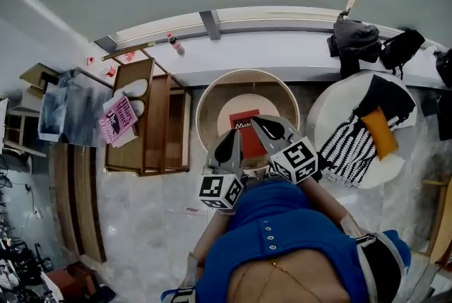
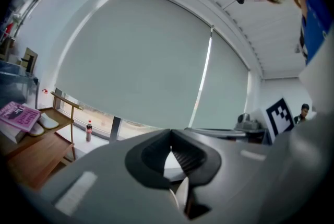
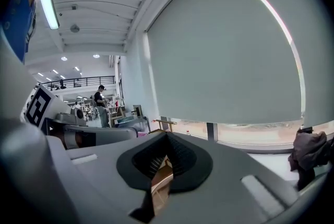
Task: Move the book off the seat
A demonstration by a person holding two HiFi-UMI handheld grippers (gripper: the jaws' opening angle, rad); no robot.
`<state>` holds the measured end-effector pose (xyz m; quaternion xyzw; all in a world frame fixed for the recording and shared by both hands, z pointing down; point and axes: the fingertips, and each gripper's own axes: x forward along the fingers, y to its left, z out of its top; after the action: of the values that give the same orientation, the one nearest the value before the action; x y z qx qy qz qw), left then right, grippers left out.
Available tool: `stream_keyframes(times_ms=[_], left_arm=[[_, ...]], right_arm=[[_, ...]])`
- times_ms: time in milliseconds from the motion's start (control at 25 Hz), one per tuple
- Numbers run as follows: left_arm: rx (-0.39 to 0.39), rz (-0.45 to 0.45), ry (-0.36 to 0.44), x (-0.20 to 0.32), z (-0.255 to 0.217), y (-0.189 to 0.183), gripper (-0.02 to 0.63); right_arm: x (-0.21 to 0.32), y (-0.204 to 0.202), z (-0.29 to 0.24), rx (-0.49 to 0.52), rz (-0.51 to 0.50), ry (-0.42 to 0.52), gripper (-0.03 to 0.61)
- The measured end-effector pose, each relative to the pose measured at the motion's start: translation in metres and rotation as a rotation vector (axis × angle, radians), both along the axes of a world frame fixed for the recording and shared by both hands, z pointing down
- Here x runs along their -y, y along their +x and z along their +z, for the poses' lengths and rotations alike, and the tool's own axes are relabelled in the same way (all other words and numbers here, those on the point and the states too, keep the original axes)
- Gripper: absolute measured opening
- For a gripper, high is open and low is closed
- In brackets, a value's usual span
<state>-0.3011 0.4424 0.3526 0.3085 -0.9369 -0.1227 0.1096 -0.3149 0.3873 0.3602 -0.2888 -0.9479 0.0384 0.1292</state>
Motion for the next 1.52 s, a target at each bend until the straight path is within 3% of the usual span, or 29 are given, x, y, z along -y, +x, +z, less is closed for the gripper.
stream_keyframes(times_ms=[160, 280, 840, 1520], left_arm=[[0.005, 0.007, 0.026, 0.0, -0.01, 0.003, 0.0], [0.023, 0.011, -0.001, 0.002, -0.014, 0.005, 0.0], [-0.02, 0.023, 0.008, 0.004, -0.004, 0.016, 0.0], [-0.038, 0.024, 0.019, 0.006, -0.001, 0.014, 0.0]], right_arm=[[-0.005, 0.01, -0.014, 0.014, -0.013, -0.025, 0.0], [-0.009, 0.016, -0.017, 0.025, -0.019, -0.017, -0.002], [-0.012, 0.026, 0.001, -0.056, -0.014, -0.053, -0.002], [-0.01, 0.023, 0.001, -0.054, -0.009, -0.051, -0.002]])
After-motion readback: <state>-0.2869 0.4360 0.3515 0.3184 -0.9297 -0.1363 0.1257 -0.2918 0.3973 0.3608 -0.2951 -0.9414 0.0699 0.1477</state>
